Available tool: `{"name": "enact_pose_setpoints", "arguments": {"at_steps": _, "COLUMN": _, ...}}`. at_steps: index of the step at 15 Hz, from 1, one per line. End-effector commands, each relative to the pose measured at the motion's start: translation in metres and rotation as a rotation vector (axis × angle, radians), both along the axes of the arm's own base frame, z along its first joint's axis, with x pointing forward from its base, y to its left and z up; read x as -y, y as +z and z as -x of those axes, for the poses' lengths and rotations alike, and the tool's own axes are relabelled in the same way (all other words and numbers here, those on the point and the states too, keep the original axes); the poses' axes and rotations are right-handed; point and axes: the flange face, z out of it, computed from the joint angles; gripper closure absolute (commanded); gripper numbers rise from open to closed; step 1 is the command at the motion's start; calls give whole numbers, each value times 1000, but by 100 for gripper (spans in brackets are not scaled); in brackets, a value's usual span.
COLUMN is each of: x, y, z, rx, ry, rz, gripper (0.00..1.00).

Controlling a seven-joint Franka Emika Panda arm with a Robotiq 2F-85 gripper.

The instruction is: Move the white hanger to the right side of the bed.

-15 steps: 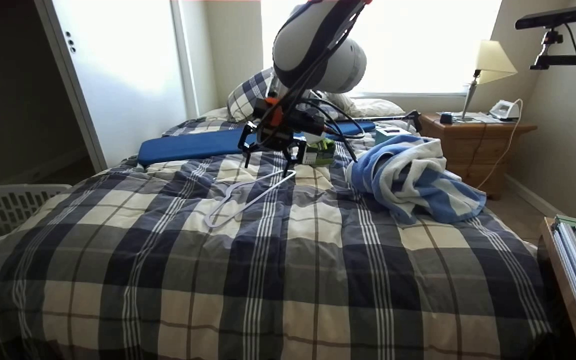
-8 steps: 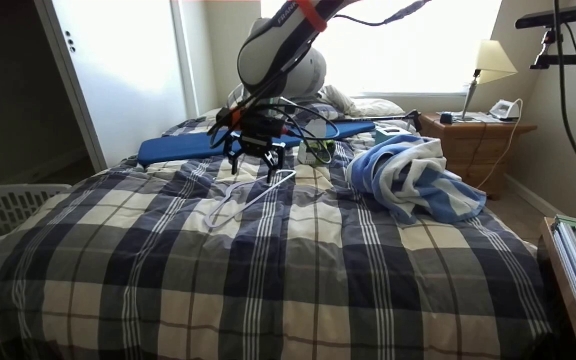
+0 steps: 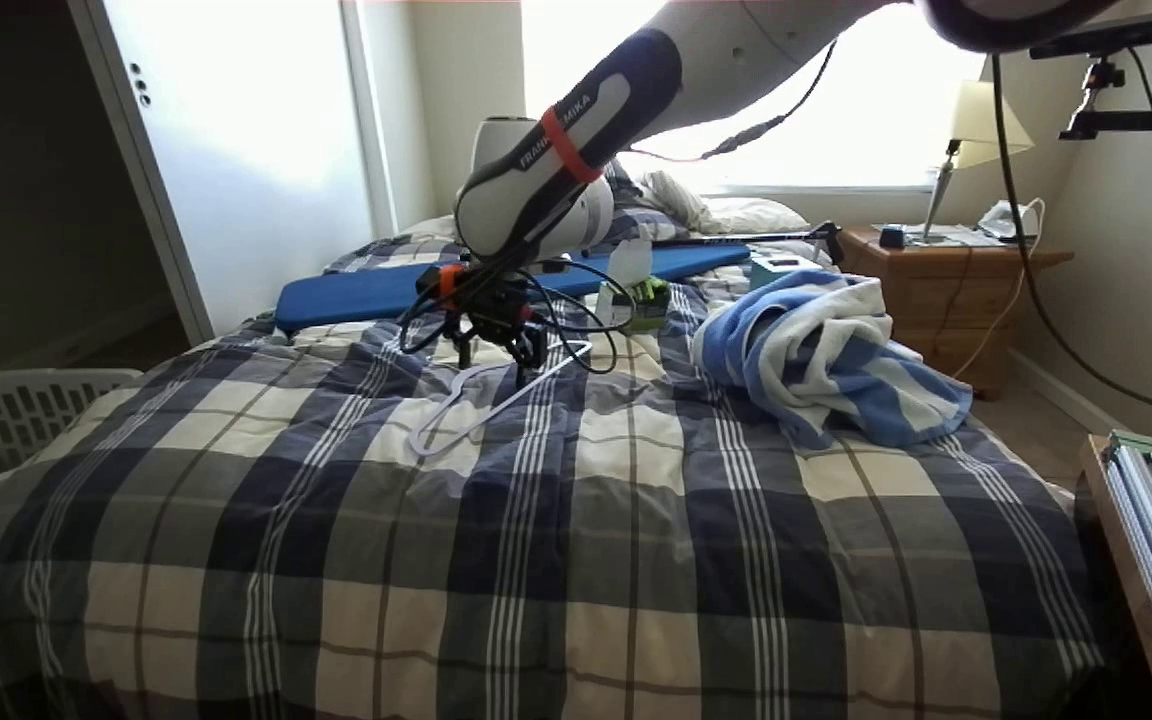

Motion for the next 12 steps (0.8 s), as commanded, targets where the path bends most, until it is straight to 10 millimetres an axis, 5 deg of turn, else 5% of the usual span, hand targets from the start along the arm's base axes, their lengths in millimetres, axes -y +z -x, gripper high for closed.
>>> {"name": "enact_pose_setpoints", "arguments": {"at_steps": 1, "x": 14, "y": -29, "z": -19, "rx": -36, "ry": -61, "rz": -6, "gripper": 0}}
{"name": "enact_pose_setpoints", "arguments": {"at_steps": 6, "x": 28, "y": -55, "z": -21, "rx": -121, "ry": -96, "rz": -23, "gripper": 11}}
{"name": "enact_pose_setpoints", "arguments": {"at_steps": 9, "x": 33, "y": -65, "z": -21, "rx": -159, "ry": -103, "rz": -25, "gripper": 40}}
{"name": "enact_pose_setpoints", "arguments": {"at_steps": 12, "x": 34, "y": -69, "z": -22, "rx": -170, "ry": -103, "rz": -31, "gripper": 32}}
